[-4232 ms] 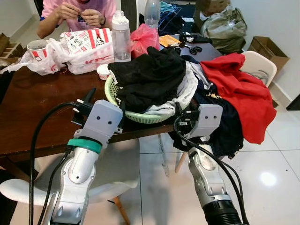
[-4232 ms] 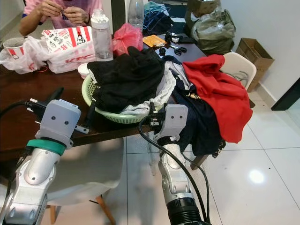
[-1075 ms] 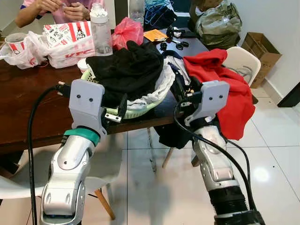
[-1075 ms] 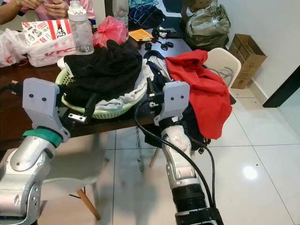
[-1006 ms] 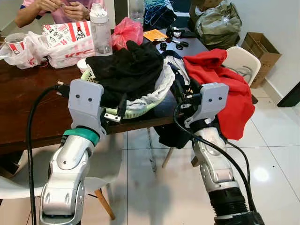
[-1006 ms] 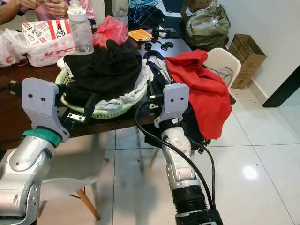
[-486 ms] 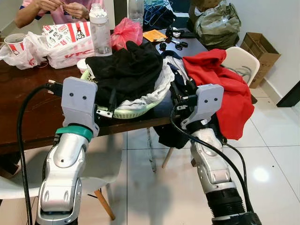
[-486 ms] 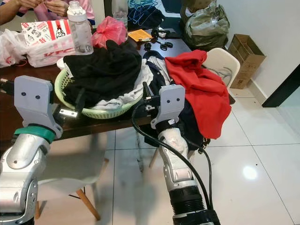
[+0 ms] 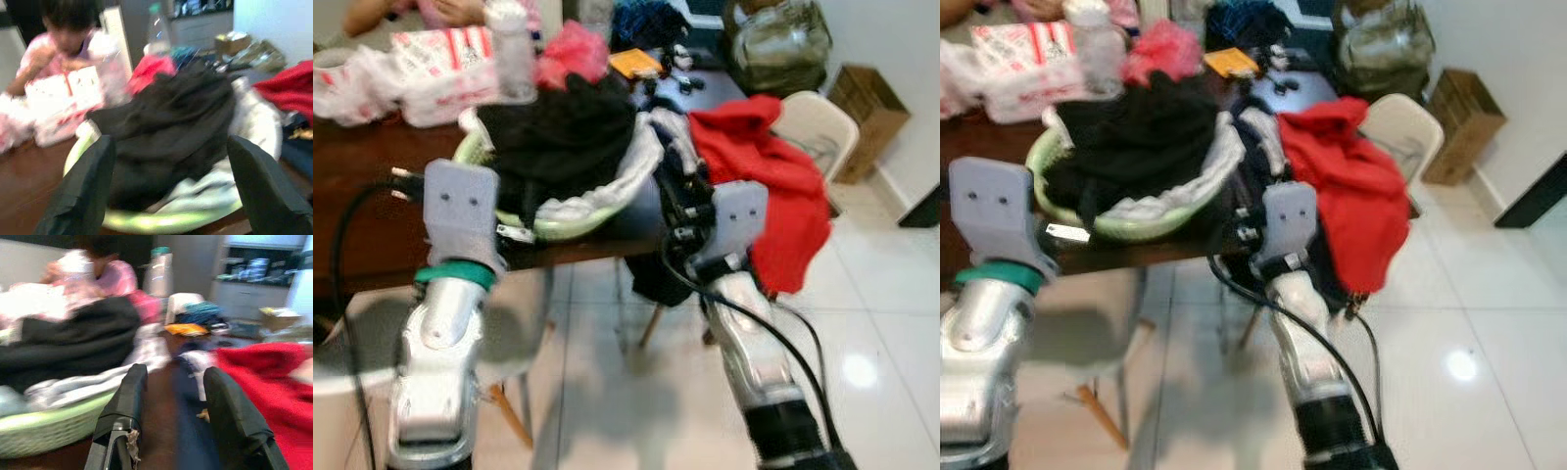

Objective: Hang hanger

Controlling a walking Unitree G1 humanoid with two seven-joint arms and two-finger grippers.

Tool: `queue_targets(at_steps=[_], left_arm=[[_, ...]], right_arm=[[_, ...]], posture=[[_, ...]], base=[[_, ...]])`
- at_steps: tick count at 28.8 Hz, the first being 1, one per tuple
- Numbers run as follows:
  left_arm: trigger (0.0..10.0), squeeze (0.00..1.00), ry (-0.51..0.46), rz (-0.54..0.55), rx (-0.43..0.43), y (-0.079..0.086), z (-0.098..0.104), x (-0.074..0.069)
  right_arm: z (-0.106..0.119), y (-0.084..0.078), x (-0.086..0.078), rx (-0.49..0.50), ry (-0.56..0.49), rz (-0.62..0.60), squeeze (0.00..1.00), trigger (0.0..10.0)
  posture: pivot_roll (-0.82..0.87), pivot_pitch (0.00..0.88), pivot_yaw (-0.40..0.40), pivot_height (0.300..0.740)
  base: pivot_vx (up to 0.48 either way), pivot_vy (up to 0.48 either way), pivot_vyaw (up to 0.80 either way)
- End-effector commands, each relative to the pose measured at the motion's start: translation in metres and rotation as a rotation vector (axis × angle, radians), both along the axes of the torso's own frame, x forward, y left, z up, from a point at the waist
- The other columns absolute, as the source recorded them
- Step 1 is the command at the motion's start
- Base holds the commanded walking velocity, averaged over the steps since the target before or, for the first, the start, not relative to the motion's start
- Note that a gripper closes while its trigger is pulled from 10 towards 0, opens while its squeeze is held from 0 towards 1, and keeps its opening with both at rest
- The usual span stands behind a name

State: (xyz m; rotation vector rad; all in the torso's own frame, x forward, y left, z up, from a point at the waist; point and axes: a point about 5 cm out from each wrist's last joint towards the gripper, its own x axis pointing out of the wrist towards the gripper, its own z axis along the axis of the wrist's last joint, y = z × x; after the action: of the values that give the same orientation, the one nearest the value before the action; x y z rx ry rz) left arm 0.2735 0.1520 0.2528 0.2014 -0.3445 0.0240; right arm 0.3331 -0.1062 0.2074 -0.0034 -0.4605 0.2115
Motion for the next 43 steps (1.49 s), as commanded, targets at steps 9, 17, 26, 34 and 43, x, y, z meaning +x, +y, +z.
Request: queue_targets(at_steps=[9,17,26,34,43], left_arm=[[10.0,0.00,0.008,0.024,-0.038,0.0061,-0.0027,-0.0003],[10.0,0.00,0.008,0.022,-0.072,0.0065,-0.0028,-0.0008],[10.0,0.00,0.000,0.028,-0.064,0.0084,-0.0021,-0.0013],[10.0,0.00,0.002,0.025,-0.060,0.0081,-0.0024,-0.0015],[10.0,0.00,-0.002,0.019,-0.041,0.0070,-0.0021,-0.0015]], right_arm=[[-0.0070,0.0050,-0.0021,0.003,0.026,0.016,0.00,10.0],[-0.0090,0.0046,-0.0031,0.000,0.034,0.016,0.00,10.0],[-0.0104,0.0045,-0.0041,-0.003,0.038,0.016,0.00,10.0],[-0.0109,0.0046,-0.0037,0.003,0.044,0.015,0.00,10.0],[-0.0091,0.0036,-0.0023,0.028,0.044,0.006,0.00,10.0]], posture=[[0.06,0.086,0.002,0.740],[0.06,0.091,0.002,0.740],[0.06,0.095,0.002,0.740],[0.06,0.097,0.003,0.740],[0.07,0.096,0.006,0.740]], base=[[0.000,-0.166,0.00],[0.000,0.000,0.00],[0.228,0.000,0.00],[0.458,0.000,0.00],[0.460,0.000,-0.72]])
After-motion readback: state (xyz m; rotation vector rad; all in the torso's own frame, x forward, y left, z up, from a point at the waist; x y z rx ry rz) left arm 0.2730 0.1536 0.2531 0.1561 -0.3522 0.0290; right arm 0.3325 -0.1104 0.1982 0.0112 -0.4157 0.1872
